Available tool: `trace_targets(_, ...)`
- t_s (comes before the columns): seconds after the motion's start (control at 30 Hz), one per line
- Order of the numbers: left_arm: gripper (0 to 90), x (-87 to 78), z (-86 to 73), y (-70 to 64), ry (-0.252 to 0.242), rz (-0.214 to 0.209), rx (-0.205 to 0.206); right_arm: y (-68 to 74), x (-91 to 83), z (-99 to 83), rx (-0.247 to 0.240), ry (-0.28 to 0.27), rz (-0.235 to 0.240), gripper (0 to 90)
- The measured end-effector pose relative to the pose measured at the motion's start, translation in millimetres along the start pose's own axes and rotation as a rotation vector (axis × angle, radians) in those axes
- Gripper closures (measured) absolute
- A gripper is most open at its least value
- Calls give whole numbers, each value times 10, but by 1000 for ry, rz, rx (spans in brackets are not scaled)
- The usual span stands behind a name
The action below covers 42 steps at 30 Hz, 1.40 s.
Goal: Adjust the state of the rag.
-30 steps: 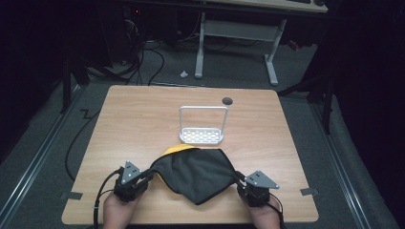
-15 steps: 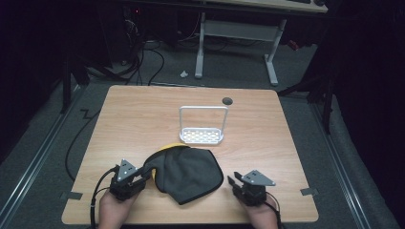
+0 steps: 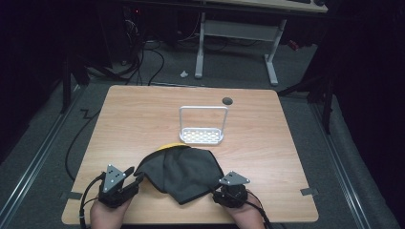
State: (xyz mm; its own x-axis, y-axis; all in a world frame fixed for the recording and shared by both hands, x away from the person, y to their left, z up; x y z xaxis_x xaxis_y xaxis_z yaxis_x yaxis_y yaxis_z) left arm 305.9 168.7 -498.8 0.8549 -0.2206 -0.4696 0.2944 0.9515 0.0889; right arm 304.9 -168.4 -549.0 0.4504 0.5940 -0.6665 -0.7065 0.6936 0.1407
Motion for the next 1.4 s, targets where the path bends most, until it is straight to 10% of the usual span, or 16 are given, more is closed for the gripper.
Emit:
trace_targets(0.13, 560, -52, 60, -112, -33, -52, 16, -17, -33, -23, 13, 2, 0, 504)
trace_targets(0.23, 553, 79, -53, -450, 51, -165, 92, -23, -53, -41, 18, 0, -5, 524)
trace_targets(0.43, 680, 318, -255, -718, 173, -137, 241, -41, -91, -66, 29, 0, -17, 560)
trace_targets(0.7, 817, 307, -225, -628, 184, -166, 217, -144, -184, -109, 33, 7, -55, 845)
trace_targets(1.4, 864, 315, -143, -237, 150, -95, 156, -891, -573, -297, 198, -48, -252, 843)
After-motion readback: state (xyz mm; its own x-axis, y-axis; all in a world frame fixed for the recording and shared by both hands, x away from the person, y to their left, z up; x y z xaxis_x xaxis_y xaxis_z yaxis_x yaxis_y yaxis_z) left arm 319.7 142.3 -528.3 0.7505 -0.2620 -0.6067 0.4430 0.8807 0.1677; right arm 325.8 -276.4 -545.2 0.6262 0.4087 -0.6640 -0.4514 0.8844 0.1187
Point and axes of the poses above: each handheld gripper's, and its own axes: x roughly forward along the jaws, z roughly out of its top, y roughly to its left, the point moved 3 cm from there along x, roughly forward along the jaws, and after that the axes turned 15 degrees about z, right-handed, at the moved point
